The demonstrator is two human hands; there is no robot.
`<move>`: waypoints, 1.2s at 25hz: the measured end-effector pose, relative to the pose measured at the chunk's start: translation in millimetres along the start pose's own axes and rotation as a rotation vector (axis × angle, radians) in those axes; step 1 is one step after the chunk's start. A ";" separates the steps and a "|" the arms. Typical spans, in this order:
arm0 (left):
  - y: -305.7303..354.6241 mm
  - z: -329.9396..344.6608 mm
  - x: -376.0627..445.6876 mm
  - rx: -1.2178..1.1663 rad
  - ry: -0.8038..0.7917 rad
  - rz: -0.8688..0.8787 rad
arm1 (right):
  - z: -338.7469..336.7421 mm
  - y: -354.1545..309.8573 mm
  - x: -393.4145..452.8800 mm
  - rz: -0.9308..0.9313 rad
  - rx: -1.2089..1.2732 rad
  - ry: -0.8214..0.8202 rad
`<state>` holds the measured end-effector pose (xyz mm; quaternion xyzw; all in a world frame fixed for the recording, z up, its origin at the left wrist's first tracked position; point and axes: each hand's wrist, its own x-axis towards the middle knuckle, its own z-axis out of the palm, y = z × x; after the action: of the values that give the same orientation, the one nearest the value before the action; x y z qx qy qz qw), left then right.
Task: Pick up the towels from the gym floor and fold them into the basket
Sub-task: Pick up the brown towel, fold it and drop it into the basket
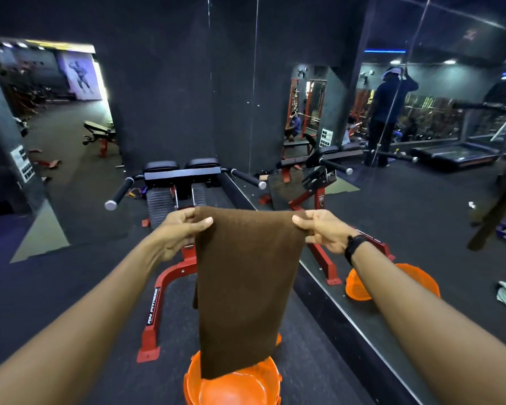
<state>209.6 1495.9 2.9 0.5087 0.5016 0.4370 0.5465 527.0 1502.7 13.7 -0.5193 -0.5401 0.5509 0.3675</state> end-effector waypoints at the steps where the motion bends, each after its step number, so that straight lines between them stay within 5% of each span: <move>1: 2.0 -0.9 1.4 0.062 -0.048 0.023 | -1.3 -3.2 0.5 -0.006 -0.008 -0.036; 5: 2.2 4.1 8.6 0.090 0.157 0.089 | 2.6 -7.1 2.3 -0.046 -0.027 -0.001; 14: 18.4 -3.2 11.1 0.063 0.134 0.101 | 4.5 -23.7 -3.9 -0.149 0.105 0.147; 23: 19.6 7.1 9.6 0.895 0.306 0.393 | -0.1 -3.9 9.0 -0.374 -0.757 0.420; 27: 20.5 2.0 9.3 1.087 0.071 0.263 | -4.8 0.2 7.0 -0.316 -0.883 0.249; 30: 46.9 2.7 16.2 0.733 0.096 0.370 | -13.6 -41.0 -6.1 -0.345 -0.576 0.124</move>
<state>215.6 1516.3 47.8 0.7304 0.5490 0.3433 0.2174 534.9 1505.7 56.5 -0.5353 -0.7301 0.2727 0.3255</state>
